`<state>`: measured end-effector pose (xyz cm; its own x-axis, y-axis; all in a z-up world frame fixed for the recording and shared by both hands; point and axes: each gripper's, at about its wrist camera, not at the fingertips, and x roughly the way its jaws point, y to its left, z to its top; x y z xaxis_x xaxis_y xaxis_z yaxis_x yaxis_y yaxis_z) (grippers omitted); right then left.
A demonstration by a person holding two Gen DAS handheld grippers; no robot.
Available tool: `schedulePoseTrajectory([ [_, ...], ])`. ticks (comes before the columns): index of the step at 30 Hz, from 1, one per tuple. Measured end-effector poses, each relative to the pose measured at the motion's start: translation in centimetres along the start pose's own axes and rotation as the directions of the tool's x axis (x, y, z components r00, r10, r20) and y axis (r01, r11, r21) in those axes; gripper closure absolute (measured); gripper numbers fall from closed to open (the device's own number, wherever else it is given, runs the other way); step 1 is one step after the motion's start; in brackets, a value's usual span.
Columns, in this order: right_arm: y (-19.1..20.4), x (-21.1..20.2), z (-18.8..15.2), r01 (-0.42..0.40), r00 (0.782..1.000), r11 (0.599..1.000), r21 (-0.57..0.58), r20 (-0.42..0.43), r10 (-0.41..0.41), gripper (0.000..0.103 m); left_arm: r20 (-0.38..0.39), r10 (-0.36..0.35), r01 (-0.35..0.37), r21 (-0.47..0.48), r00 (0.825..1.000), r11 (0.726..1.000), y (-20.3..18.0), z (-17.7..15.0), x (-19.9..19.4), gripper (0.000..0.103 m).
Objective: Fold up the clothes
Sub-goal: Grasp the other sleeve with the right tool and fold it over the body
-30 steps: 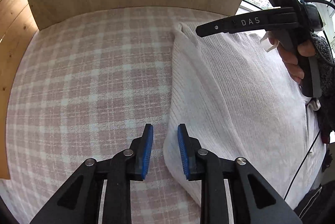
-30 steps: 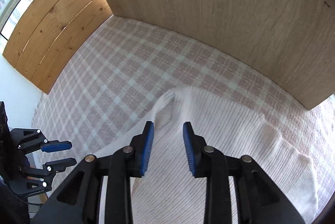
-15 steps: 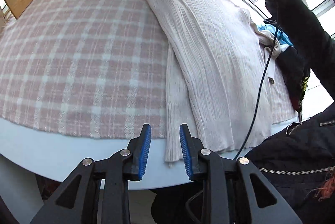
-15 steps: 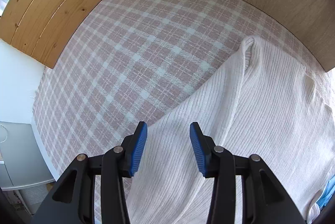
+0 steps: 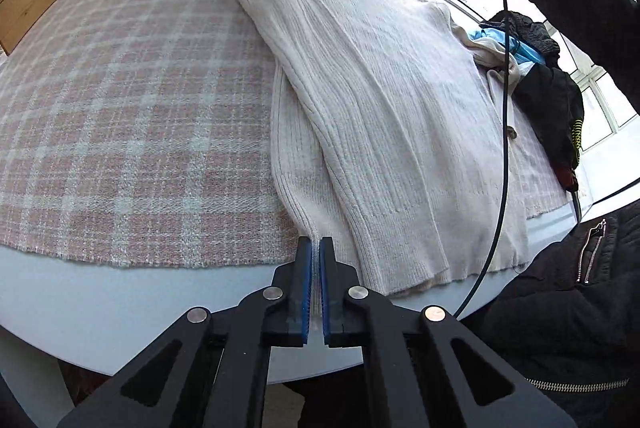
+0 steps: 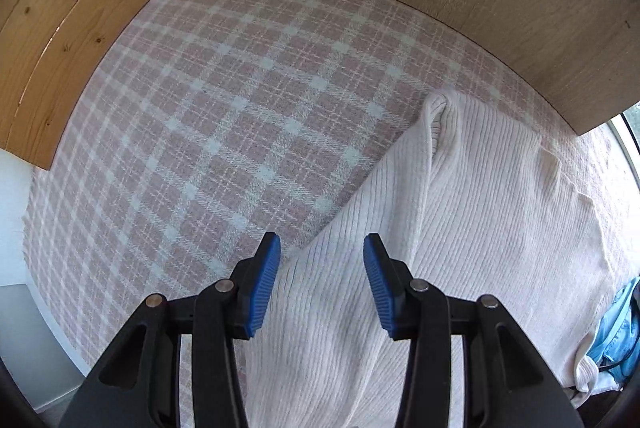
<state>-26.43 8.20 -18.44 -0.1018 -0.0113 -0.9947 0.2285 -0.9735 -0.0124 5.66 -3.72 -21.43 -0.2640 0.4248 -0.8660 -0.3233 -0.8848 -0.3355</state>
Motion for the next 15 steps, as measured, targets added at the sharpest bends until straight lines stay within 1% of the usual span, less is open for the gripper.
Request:
schedulePoseTrajectory([
  [2,0.6,1.2,0.2,0.038,0.998,0.999,0.009,-0.053,-0.037,0.060,0.009,-0.009,0.009,0.018,1.000,1.000,0.1,-0.1,-0.4,0.100],
  [5,1.3,2.5,0.2,0.078,0.992,0.997,0.007,-0.104,-0.077,0.060,0.024,-0.032,0.032,0.026,0.999,0.999,-0.1,0.6,-0.2,0.100],
  [8,1.9,3.1,0.5,0.097,0.989,0.995,0.019,-0.116,-0.095,0.060,0.045,-0.061,0.061,0.020,0.997,0.998,0.3,0.6,-0.5,0.100],
  [10,2.4,3.5,0.7,0.109,0.987,0.994,0.016,-0.120,-0.106,0.057,0.055,-0.073,0.071,0.025,0.996,0.997,0.2,0.6,-0.9,0.100],
  [12,2.8,3.5,0.3,0.120,0.988,0.993,-0.002,-0.095,-0.120,0.057,0.061,-0.079,0.077,0.036,0.995,0.996,0.2,0.5,-1.2,0.100],
  [13,2.9,3.5,0.1,0.126,0.989,0.992,-0.012,-0.081,-0.127,0.060,0.062,-0.080,0.077,0.039,0.995,0.996,0.1,0.5,-1.4,0.100],
  [14,2.9,3.3,-0.1,0.136,0.988,0.990,-0.027,-0.067,-0.137,0.075,0.063,-0.078,0.076,0.039,0.995,0.996,0.1,0.5,-1.5,0.100],
  [15,2.8,3.1,-0.3,0.141,0.988,0.989,-0.036,-0.055,-0.142,0.082,0.064,-0.078,0.075,0.039,0.995,0.996,0.2,0.5,-1.7,0.100],
])
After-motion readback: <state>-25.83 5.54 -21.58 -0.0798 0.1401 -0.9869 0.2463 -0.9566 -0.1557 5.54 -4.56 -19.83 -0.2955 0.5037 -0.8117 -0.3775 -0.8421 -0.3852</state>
